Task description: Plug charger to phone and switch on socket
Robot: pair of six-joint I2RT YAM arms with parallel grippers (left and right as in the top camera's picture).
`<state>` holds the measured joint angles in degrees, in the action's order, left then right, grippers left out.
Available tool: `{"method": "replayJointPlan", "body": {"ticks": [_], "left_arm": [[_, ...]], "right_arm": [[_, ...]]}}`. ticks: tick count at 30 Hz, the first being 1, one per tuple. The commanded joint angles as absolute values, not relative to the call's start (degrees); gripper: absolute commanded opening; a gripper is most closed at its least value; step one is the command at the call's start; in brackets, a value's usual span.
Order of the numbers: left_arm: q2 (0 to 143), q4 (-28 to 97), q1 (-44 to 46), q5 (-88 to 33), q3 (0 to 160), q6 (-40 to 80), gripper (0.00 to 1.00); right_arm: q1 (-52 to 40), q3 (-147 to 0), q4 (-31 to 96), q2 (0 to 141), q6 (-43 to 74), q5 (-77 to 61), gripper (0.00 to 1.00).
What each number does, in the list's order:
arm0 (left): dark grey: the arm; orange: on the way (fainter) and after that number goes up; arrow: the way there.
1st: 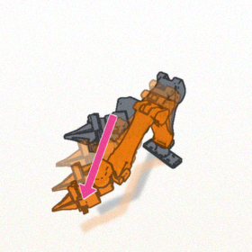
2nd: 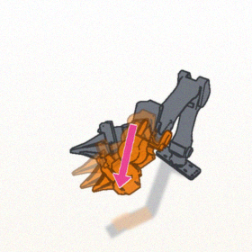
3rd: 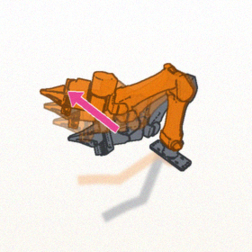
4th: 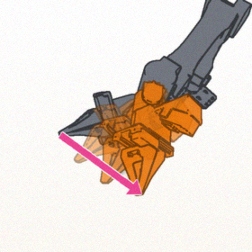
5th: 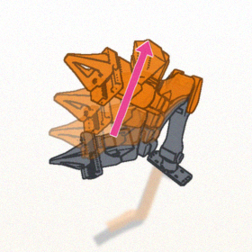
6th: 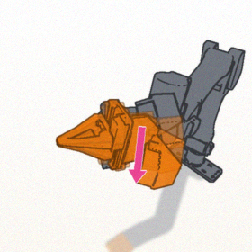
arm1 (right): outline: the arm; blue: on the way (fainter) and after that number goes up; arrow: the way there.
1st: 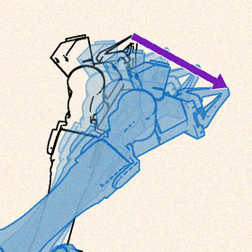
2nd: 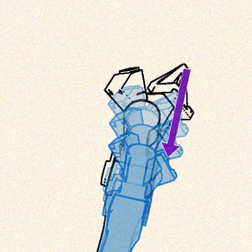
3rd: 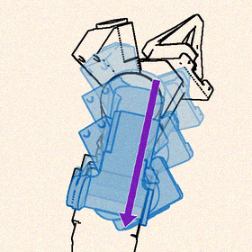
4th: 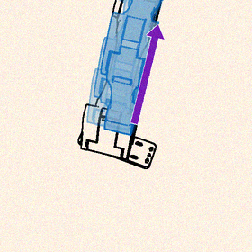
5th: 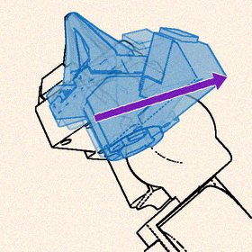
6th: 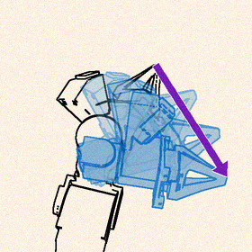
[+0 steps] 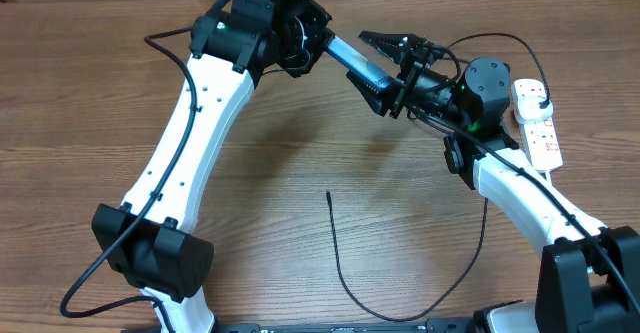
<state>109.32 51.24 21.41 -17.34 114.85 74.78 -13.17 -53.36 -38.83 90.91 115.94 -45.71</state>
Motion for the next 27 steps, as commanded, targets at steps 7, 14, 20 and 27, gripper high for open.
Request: {"method": "replayJointPlan", "body": {"ticks": [7, 14, 20, 27], "left_arm": [[109.4, 51.0, 19.9, -18.2, 115.2, 70.4, 0.04], [109.4, 52.5, 11.3, -33.5, 115.2, 58.5, 0.04], [109.4, 56.2, 3.6, -47.5, 115.2, 42.7, 0.04], [109.4, 60.2, 1.8, -60.2, 115.2, 19.1, 0.04]], "right_arm": [[-13.1, -54.7, -39.2, 90.2, 122.9, -46.7, 0.91], [-13.1, -54.7, -39.2, 90.2, 122.0, -49.1, 1.00], [-13.1, -54.7, -39.2, 90.2, 106.4, -53.6, 1.00], [-13.1, -54.7, -39.0, 90.2, 75.7, -63.0, 1.00]]}}
